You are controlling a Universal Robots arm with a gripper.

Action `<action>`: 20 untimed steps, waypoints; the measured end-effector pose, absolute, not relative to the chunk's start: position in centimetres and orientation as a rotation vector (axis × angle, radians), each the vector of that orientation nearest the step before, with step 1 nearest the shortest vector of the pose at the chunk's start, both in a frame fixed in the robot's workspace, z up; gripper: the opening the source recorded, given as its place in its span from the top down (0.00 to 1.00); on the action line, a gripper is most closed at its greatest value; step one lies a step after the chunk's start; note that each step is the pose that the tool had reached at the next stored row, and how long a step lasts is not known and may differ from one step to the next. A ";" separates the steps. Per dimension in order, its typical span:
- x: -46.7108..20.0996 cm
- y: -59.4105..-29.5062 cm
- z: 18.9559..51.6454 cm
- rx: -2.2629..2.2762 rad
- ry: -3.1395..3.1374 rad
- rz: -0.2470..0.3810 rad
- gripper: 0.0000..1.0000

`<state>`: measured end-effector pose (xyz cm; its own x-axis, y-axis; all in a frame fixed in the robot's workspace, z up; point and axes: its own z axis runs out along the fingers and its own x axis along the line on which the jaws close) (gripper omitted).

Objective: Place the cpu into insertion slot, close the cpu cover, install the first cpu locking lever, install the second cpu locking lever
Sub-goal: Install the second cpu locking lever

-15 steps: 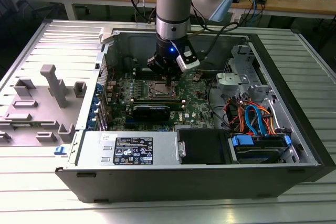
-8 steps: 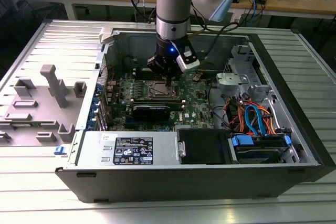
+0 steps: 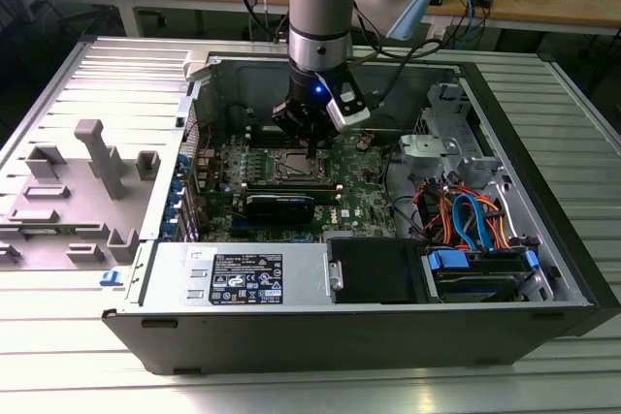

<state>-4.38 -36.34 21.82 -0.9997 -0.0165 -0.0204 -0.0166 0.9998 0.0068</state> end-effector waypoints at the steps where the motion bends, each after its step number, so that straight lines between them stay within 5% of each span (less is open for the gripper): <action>1: -4.4 -36.4 21.8 -0.026 3.121 0.010 0.89; 20: -4.1 -39.1 22.3 -0.026 3.144 0.000 0.89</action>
